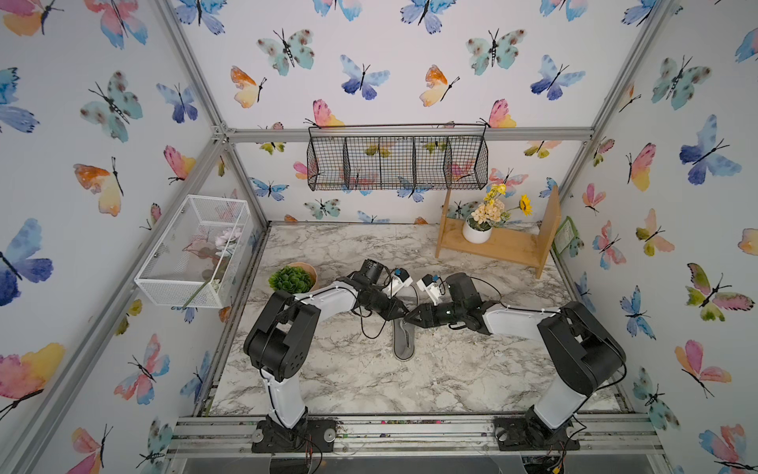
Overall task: Tie the shoes
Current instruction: Tie the shoelace on the shoe.
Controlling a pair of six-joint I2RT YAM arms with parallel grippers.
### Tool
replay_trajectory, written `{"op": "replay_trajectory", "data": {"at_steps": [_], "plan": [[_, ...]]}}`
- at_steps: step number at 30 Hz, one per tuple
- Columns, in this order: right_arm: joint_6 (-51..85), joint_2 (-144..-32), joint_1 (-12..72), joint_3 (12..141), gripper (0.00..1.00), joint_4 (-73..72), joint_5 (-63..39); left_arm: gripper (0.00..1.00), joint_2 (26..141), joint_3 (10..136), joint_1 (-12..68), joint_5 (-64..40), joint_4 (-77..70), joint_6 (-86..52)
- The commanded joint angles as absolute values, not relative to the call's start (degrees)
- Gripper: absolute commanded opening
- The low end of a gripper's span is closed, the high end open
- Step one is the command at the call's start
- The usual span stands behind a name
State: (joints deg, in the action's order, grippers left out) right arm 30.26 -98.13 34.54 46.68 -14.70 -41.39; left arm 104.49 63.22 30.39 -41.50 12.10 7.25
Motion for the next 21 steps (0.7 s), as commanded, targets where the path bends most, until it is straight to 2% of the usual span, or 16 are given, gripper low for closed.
{"op": "replay_trajectory", "data": {"at_steps": [1,5,8,14,21], "plan": [[31.03,-99.39,34.8,48.43,0.42,-15.73,-39.38,0.0,104.77,64.25,30.59,-43.61,13.34,7.45],[31.24,-99.75,34.8,48.95,0.4,-15.48,-38.96,0.0,104.6,64.19,30.61,-43.6,13.34,7.4],[31.03,-99.69,34.8,49.13,0.34,-14.87,-38.36,0.0,104.5,64.07,30.59,-43.53,13.33,7.53],[31.19,-98.25,34.8,48.7,0.15,-14.59,-37.95,0.0,104.5,64.02,30.59,-43.16,13.26,7.35],[31.78,-95.55,34.66,48.01,0.08,-15.59,-40.89,0.0,103.89,63.56,30.42,-42.41,12.47,6.8]]}}
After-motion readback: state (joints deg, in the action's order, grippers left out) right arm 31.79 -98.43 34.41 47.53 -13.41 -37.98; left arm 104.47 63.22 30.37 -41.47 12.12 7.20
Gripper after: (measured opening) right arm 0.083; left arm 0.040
